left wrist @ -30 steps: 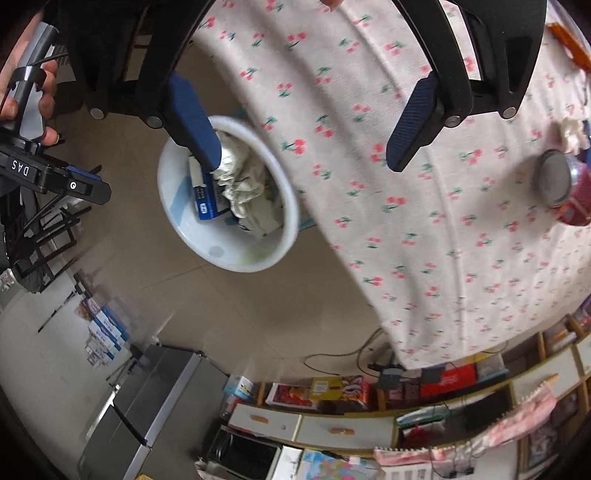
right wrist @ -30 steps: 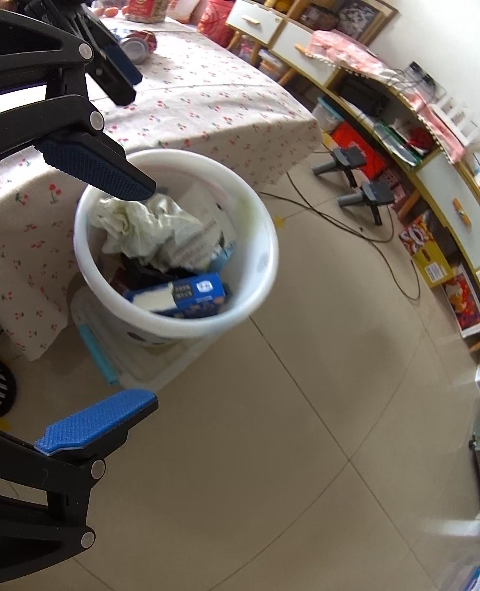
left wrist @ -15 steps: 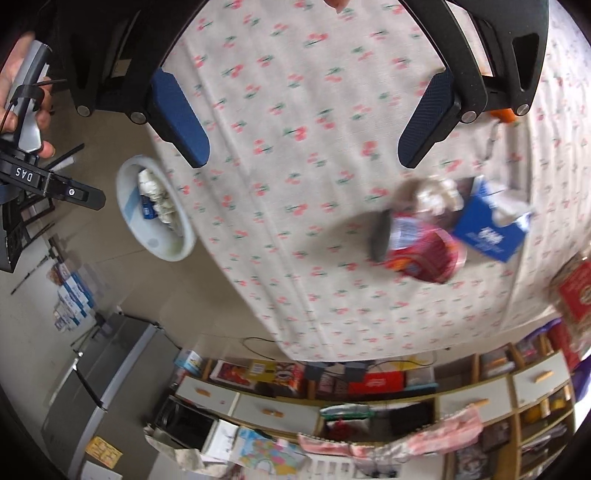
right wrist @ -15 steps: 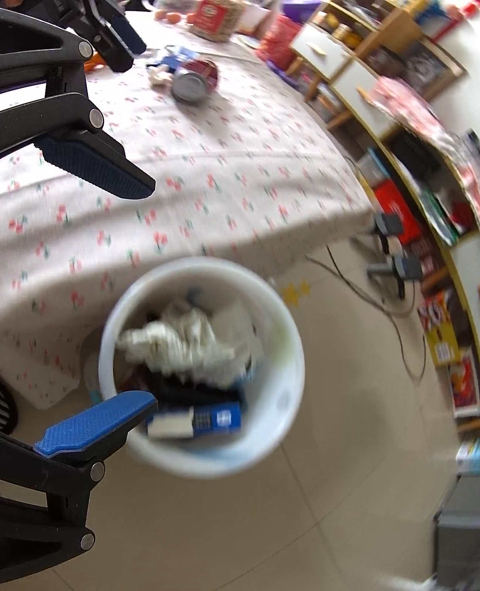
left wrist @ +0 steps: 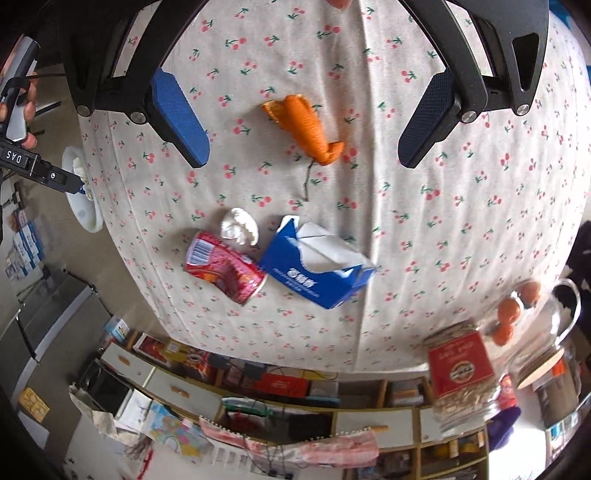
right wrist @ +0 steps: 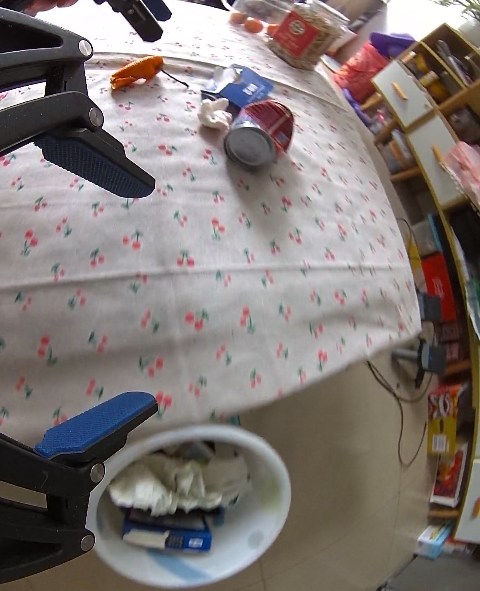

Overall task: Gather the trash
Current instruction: 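Move the left tool to the orange carrot-shaped toy and grasp it, then grasp the white tissue ball with the right tool while the left tool holds the toy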

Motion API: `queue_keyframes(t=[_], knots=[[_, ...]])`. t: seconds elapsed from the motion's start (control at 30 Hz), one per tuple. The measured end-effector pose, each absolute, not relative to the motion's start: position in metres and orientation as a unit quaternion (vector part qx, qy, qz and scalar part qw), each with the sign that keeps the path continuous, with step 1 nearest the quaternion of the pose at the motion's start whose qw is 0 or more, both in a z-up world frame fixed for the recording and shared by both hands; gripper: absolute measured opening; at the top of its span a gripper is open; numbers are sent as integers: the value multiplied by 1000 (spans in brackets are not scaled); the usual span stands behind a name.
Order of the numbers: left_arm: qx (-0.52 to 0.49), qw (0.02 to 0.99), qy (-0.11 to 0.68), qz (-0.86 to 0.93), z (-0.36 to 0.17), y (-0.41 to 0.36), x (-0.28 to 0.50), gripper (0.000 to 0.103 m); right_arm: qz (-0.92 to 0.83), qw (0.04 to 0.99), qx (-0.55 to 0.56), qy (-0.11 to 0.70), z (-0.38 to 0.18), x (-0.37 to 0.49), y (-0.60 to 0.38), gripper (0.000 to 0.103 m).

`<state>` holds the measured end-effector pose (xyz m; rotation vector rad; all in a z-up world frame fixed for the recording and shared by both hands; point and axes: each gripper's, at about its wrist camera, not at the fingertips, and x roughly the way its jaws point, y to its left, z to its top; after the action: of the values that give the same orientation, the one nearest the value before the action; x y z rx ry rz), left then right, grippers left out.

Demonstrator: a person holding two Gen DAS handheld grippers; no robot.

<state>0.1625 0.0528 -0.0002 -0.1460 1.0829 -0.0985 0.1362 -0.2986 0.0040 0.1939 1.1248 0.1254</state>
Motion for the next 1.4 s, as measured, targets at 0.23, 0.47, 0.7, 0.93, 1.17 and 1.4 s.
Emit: queue_keyframes(t=[0.23, 0.47, 0.7, 0.93, 1.17, 1.4], knots=[[-150, 825, 544, -25, -14, 100, 165, 103, 63, 833, 84, 543, -6, 153, -273, 90], [-176, 795, 577, -60, -35, 80, 163, 80, 71, 832, 75, 545, -8, 161, -257, 90], [-186, 771, 606, -64, -61, 61, 170, 38, 84, 839, 45, 536, -5, 162, -241, 90], [-150, 803, 573, -61, -39, 67, 168, 16, 158, 837, 44, 522, 2, 168, -208, 90], [-144, 823, 549, -37, -21, 104, 154, 16, 233, 819, 33, 523, -19, 182, -149, 76], [-165, 816, 554, -21, -31, 138, 142, 16, 232, 821, -29, 521, -51, 192, -106, 74]])
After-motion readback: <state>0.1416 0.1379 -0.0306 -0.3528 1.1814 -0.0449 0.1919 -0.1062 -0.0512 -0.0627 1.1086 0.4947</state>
